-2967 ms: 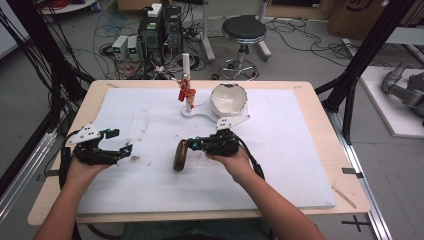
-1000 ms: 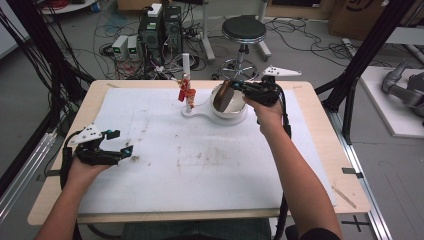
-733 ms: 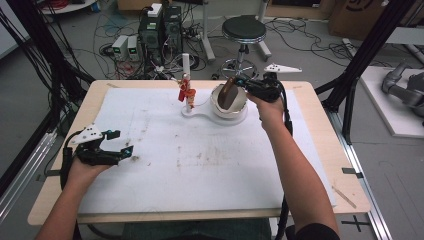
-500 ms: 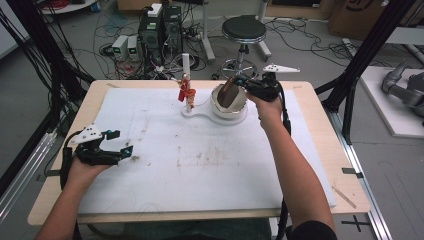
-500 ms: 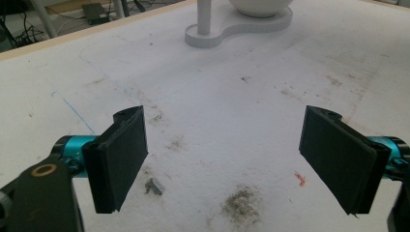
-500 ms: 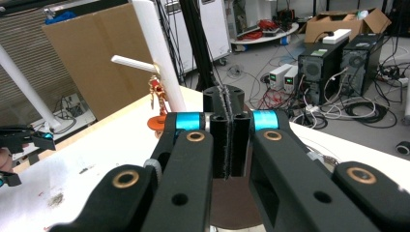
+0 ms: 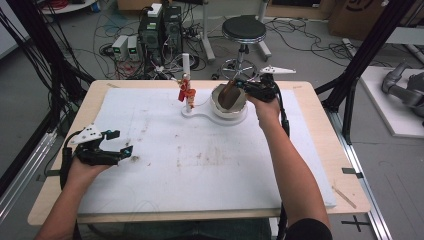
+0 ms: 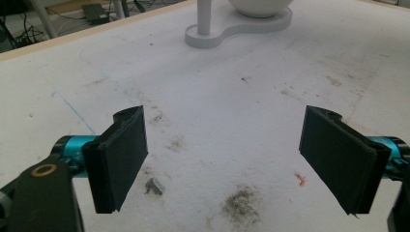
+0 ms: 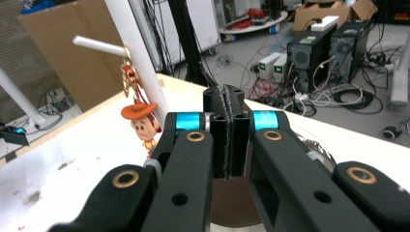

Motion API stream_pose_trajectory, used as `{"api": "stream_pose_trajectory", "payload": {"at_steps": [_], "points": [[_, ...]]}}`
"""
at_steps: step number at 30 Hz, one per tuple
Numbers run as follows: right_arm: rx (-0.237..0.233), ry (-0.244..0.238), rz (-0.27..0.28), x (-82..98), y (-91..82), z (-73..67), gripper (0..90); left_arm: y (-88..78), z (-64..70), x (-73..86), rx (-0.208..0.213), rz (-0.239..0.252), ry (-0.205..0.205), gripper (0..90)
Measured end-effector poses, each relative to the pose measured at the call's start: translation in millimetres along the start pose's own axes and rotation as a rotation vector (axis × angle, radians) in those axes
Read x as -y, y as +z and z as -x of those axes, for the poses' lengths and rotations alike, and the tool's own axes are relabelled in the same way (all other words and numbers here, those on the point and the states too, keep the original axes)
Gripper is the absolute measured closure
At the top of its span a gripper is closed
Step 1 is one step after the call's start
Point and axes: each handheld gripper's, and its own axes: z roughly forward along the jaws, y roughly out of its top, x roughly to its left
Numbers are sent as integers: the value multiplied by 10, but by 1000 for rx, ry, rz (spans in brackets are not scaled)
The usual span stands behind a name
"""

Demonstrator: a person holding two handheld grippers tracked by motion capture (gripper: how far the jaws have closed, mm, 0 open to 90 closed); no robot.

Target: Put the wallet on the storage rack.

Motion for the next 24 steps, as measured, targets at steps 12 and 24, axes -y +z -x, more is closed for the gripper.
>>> {"api": "stream_pose_trajectory", "payload": {"at_steps": [12, 24], "points": [[31, 2, -76, 117, 129, 35, 900, 1, -6, 1, 3, 0, 1, 173], [62, -33, -67, 106, 138, 21, 679, 9, -5, 3, 5, -4, 3, 173]]}}
